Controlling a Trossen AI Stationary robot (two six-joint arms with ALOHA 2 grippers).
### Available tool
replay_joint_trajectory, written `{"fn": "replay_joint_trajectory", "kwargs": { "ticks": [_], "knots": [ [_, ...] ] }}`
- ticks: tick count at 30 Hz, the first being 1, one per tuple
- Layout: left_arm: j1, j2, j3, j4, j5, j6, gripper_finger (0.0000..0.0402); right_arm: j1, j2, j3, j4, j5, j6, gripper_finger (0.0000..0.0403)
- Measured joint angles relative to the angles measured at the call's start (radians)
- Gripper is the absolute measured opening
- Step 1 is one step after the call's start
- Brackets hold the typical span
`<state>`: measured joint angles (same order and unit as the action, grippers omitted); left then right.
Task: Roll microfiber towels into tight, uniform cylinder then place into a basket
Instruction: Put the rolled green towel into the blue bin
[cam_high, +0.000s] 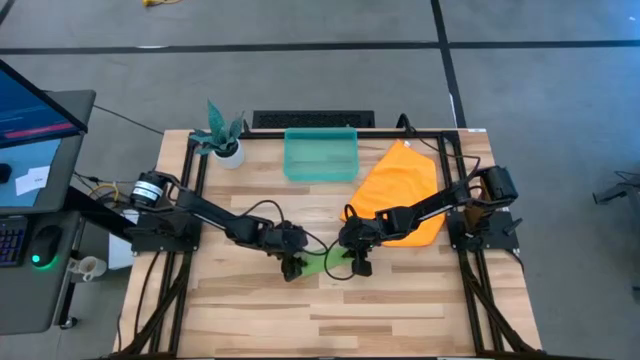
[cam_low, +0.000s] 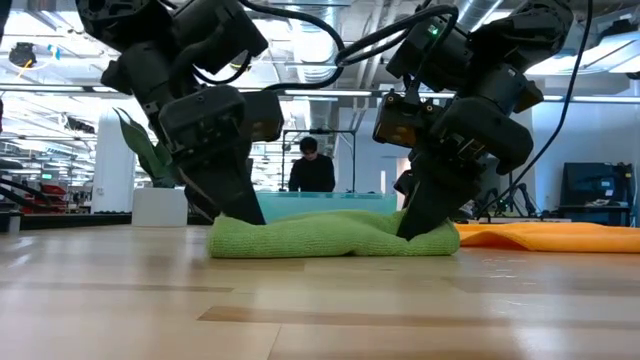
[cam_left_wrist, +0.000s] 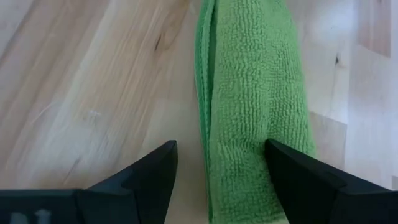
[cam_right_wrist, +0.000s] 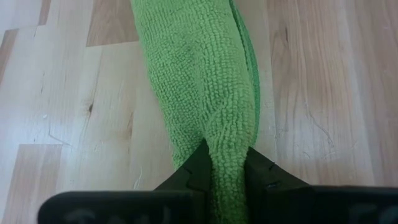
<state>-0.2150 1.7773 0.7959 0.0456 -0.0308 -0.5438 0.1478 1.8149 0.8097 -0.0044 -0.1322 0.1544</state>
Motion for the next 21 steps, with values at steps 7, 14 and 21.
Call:
{"fn": "replay_joint_trajectory", "kwargs": {
  "ticks": [7, 14, 21],
  "knots": [
    [0.002, 0.004, -0.002, 0.023, 0.038, -0.046, 0.0221, 0.0, 0.0, 0.0, 0.0, 0.001, 0.002, 0.0066],
    [0.0, 0.006, -0.002, 0.029, 0.055, -0.194, 0.0134, -0.001, 0.0, 0.0, 0.0, 0.007, 0.003, 0.0066],
    [0.0, 0.009, -0.003, 0.041, 0.103, -0.23, 0.0028, -0.002, 0.0, 0.0, 0.0, 0.008, 0.004, 0.0066]
  ]
}}
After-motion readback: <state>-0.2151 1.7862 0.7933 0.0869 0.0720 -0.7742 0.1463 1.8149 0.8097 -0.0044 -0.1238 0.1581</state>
